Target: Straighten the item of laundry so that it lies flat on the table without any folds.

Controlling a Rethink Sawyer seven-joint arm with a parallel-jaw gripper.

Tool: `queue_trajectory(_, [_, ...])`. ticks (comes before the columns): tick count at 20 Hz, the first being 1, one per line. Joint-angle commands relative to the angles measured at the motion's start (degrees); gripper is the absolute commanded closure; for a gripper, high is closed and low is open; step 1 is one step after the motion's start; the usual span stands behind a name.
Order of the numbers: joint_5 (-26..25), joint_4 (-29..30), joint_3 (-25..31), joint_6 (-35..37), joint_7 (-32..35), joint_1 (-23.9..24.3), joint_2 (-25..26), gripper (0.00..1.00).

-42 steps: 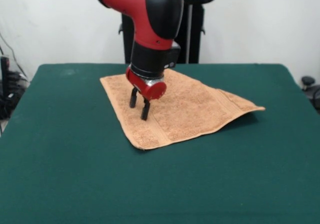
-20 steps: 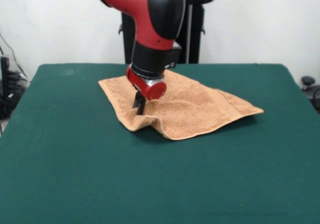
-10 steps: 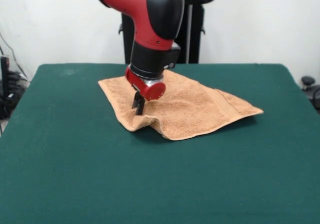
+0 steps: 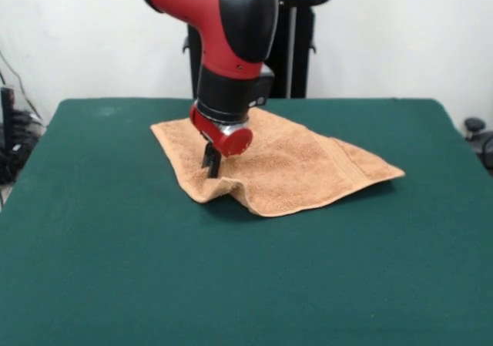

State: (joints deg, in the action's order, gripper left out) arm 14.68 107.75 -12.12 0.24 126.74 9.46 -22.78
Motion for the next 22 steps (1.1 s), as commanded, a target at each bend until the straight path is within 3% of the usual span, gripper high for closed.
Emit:
queue_trajectory(1, [-1.7,-12.8,-0.9,3.1,0.3,3.2,6.0,1.0])
queue_trajectory(9, [-6.1,-18.7,0.2,6.7,-0.4,6.3,7.7,1.0])
queue_trajectory(22, [-9.5,-17.9,0.1,6.7,3.4,6.3,6.0,1.0])
